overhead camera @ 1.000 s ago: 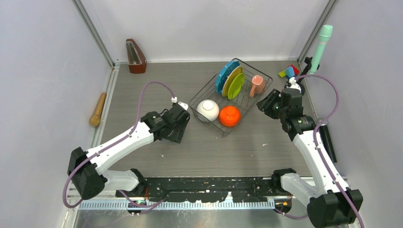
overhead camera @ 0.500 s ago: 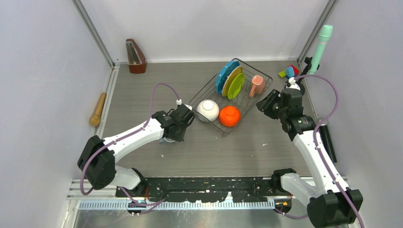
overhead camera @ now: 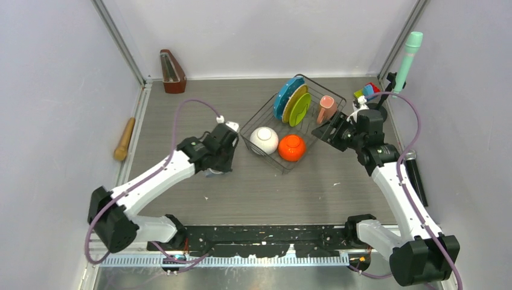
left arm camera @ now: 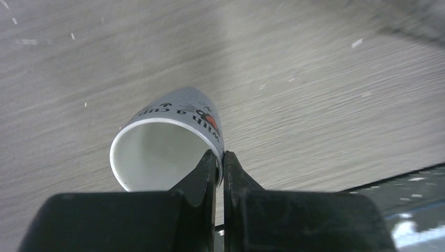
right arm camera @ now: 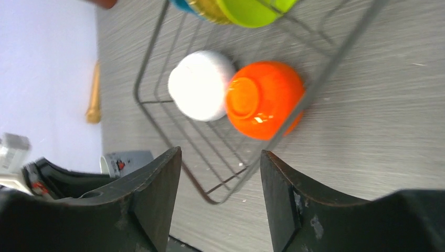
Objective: Load the mixed dishes into the dish rack
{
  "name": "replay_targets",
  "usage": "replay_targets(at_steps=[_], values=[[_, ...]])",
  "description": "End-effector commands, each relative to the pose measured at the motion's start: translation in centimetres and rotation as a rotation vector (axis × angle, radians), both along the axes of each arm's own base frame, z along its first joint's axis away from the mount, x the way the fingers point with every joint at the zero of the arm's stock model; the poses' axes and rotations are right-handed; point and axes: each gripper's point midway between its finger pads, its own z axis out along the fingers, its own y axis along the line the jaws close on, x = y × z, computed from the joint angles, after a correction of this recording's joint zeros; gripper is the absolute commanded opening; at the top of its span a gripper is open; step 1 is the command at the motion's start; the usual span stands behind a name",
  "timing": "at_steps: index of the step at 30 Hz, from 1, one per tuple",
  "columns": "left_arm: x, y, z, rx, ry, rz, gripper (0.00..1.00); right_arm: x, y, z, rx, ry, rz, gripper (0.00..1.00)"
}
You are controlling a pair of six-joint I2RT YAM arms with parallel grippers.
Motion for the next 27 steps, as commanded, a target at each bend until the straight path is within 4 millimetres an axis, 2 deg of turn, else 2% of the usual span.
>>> replay_targets(at_steps=[1, 4, 5, 9, 10, 13, 16, 18, 22, 23, 27], values=[[1.5, -2.1, 9.9, -0.288, -0.163, -0.038, 0.0, -0.1, 4.8, 5.4, 0.184, -0.159, 0.254, 0.67], [1.5, -2.9, 13.5, -0.392, -0.188, -0.069, 0.0, -0.5, 7.0, 6.7, 0.26, -0.176, 0.316, 0.76], [1.4, -3.4, 14.6, -0.437, -0.194, -0.088, 0.0, -0.6, 7.7, 7.7, 0.297, -0.19, 0.335, 0.81], [1.6, -4.9, 17.9, -0.626, -0.19, -0.127, 0.0, -2.2, 11.5, 9.7, 0.315, -0.266, 0.5, 0.93], [1.7, -5.4, 18.7, -0.683, -0.174, -0.14, 0.0, -3.0, 12.6, 10.0, 0.302, -0.291, 0.549, 0.94], [1.4, -6.7, 21.1, -0.86, -0.116, -0.186, 0.0, -4.0, 14.0, 10.8, 0.223, -0.458, 0.623, 0.95], [1.7, -7.5, 23.5, -0.991, -0.115, -0.227, 0.0, -3.4, 14.0, 11.0, 0.208, -0.515, 0.592, 0.93], [1.7, -7.9, 24.7, -1.06, -0.115, -0.258, 0.0, -2.7, 14.0, 10.9, 0.214, -0.485, 0.558, 0.92], [2.2, -8.3, 25.8, -1.129, -0.156, -0.31, 0.0, -1.2, 14.0, 10.6, 0.308, -0.211, 0.411, 0.96], [2.3, -8.3, 25.7, -1.123, -0.188, -0.331, 0.0, -0.7, 14.1, 10.0, 0.313, -0.152, 0.379, 0.97], [3.6, -7.9, 25.9, -1.072, -0.409, -0.42, 0.0, -0.1, 13.6, 10.2, 0.394, 0.038, 0.218, 0.99]])
